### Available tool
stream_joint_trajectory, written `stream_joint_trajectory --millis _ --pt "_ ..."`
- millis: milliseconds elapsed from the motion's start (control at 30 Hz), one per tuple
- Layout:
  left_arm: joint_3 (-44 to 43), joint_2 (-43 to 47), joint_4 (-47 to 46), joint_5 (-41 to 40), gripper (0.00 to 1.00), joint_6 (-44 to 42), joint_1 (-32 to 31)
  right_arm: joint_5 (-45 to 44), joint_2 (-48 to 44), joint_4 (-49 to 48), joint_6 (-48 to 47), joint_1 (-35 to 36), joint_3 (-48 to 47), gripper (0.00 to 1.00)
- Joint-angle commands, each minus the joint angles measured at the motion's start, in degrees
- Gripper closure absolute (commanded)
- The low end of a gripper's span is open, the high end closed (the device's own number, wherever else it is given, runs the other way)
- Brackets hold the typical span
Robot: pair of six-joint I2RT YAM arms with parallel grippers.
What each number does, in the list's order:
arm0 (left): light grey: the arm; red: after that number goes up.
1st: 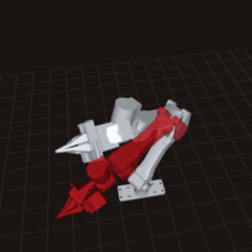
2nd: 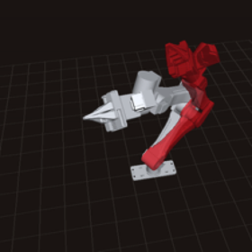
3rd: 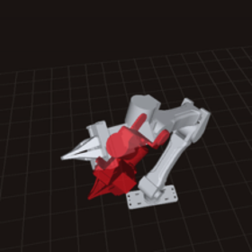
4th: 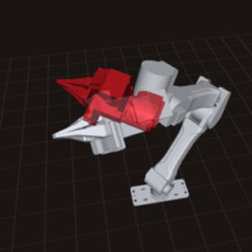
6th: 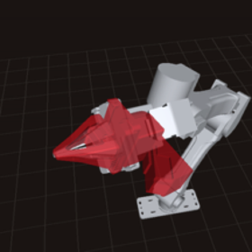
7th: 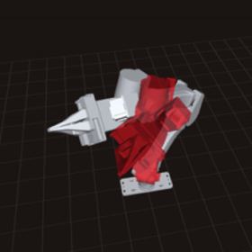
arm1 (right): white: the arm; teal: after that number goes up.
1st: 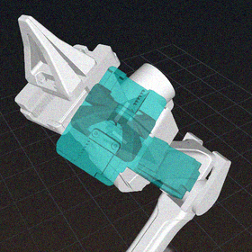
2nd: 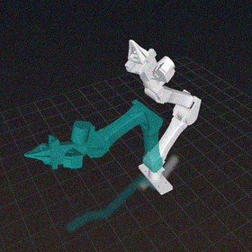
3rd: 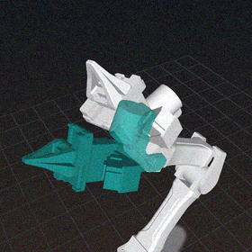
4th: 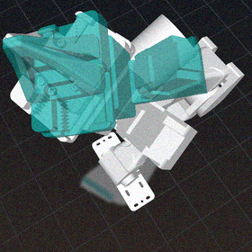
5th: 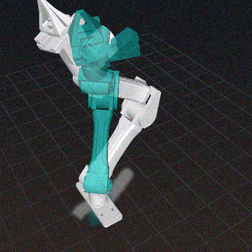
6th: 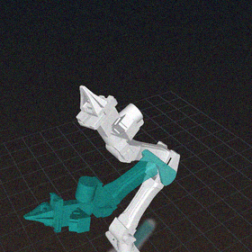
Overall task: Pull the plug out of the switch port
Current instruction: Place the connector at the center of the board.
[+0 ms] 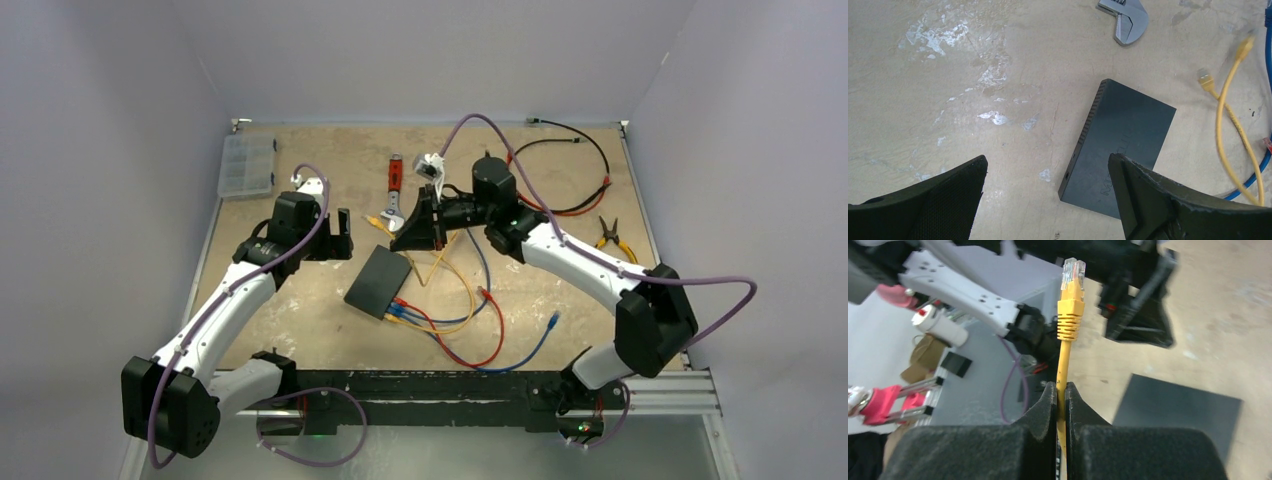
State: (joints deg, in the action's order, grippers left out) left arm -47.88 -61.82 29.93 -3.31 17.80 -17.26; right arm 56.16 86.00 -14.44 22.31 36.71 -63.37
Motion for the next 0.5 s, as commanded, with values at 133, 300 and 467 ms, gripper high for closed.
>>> stream_joint_trajectory --millis 133,300,467 --pt "0.33 -0.07 -0.31 0.32 0.08 -0.93 0.29 11.82 -6.04 -22.35 13.66 1.38 -3.69 1.0" --pt "0.33 -0.05 -0.32 0.32 0.08 -0.93 0.29 13.18 -9.56 -23.97 14.61 1.36 -5.82 1.0" --pt "0.26 0.2 -0.32 0.32 0.08 -0.93 0.29 6.85 -13.2 -13.77 7.45 0.43 -8.3 1.0"
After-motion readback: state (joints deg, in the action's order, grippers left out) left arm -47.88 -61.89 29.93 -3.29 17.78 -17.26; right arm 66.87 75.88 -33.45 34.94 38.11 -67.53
